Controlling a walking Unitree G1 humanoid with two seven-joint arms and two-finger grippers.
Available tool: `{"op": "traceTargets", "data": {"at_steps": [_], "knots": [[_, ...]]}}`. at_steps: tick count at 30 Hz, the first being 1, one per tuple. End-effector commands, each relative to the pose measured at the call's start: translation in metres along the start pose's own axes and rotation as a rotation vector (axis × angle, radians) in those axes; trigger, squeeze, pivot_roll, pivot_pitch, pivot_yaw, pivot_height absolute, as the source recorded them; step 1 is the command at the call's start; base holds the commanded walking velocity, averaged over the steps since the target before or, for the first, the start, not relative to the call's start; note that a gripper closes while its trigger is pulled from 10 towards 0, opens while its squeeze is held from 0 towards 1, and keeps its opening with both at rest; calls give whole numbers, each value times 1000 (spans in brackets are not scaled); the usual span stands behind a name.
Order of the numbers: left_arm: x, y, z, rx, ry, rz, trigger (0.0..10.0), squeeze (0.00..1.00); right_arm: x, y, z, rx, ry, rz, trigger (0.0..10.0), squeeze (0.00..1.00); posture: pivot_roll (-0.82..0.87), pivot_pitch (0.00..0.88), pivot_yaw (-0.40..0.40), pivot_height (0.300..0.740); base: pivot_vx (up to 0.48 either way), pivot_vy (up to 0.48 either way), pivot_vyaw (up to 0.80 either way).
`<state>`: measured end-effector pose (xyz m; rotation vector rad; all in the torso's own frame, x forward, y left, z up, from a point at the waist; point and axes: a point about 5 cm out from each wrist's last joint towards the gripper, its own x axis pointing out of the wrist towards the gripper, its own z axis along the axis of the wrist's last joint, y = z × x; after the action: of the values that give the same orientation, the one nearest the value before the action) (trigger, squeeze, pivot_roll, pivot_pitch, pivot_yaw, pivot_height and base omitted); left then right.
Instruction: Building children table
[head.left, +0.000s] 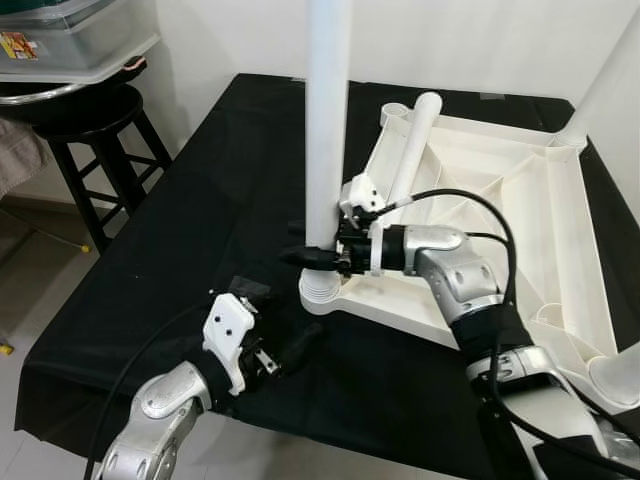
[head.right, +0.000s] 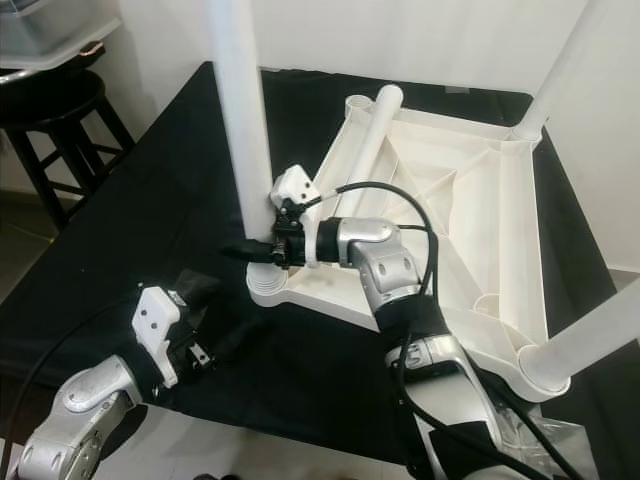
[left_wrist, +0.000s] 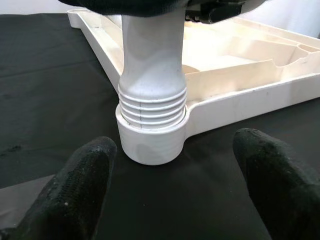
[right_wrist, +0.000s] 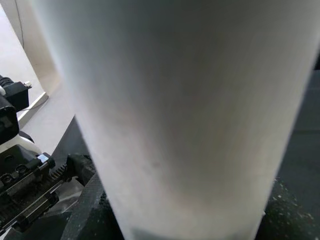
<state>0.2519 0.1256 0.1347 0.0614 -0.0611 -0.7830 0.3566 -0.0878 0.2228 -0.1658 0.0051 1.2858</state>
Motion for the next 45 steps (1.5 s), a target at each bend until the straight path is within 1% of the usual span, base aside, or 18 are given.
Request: {"op": "traceTargets", "data": {"at_steps": [1,3,6,7,8,10,14,20,21,28,29,30,31,32,33,34,38,45], "knots": [[-2,-2,-4,4,16,3,10000,0,-4,1,-7,24,0,-23,0,0,-3,167,-5,740,0,0,0],[-3,-1,-4,2,13,14,10000,0,-18,-4,-13,21,-2,-211,0,0,-17,176,-7,740,0,0,0],[-3,-1,-4,2,13,14,10000,0,-18,-4,-13,21,-2,-211,0,0,-17,176,-7,740,0,0,0],[-4,0,-3,5,13,21,10000,0,-21,-3,-22,59,-4,-414,0,0,-23,180,-15,740,0,0,0],[-5,1,-3,11,15,27,10000,0,-14,21,-47,120,53,-622,0,0,-37,188,-13,740,0,0,0],[-5,1,-4,14,18,32,10000,0,-8,44,-62,143,77,-736,0,0,-35,198,-3,740,0,0,0],[-11,5,-5,29,28,75,10000,0,3,63,-69,153,91,-793,0,0,-34,185,11,740,0,0,0],[-5,6,-2,30,11,83,10000,0,4,48,-69,134,102,-779,0,0,-34,191,0,740,0,0,0],[-3,6,-1,47,10,84,10000,0,5,44,-65,130,95,-754,10000,0,-34,192,-1,740,0,0,0],[-1,7,0,63,10,91,10000,0,10,44,-46,128,23,-632,10000,0,-33,187,3,740,0,0,0],[0,7,-1,70,20,76,10000,0,9,33,-32,99,-23,-475,10000,1000,-31,171,7,740,0,0,0],[0,7,-1,70,20,76,10000,0,9,33,-32,99,-23,-475,10000,1000,-31,171,7,740,0,0,0],[3,8,-3,78,33,60,10000,0,3,19,-11,25,-62,-211,10000,1000,-24,165,2,740,0,0,0],[3,8,-3,78,33,60,10000,0,3,19,-11,25,-62,-211,10000,1000,-24,165,2,740,0,0,0],[3,8,-3,79,35,58,10000,0,0,18,-6,-10,-46,-104,10000,635,-20,163,1,740,0,0,0],[3,7,-3,79,35,59,10000,0,-1,19,-6,-21,-20,-42,10000,51,-18,161,-2,740,0,0,0],[4,6,-4,72,33,58,10000,0,-1,15,-5,-29,54,138,10000,0,-11,160,-4,740,0,0,0],[4,6,-4,69,33,56,10000,0,3,7,-3,-12,58,138,9608,0,-1,165,-8,740,0,0,0]]}}
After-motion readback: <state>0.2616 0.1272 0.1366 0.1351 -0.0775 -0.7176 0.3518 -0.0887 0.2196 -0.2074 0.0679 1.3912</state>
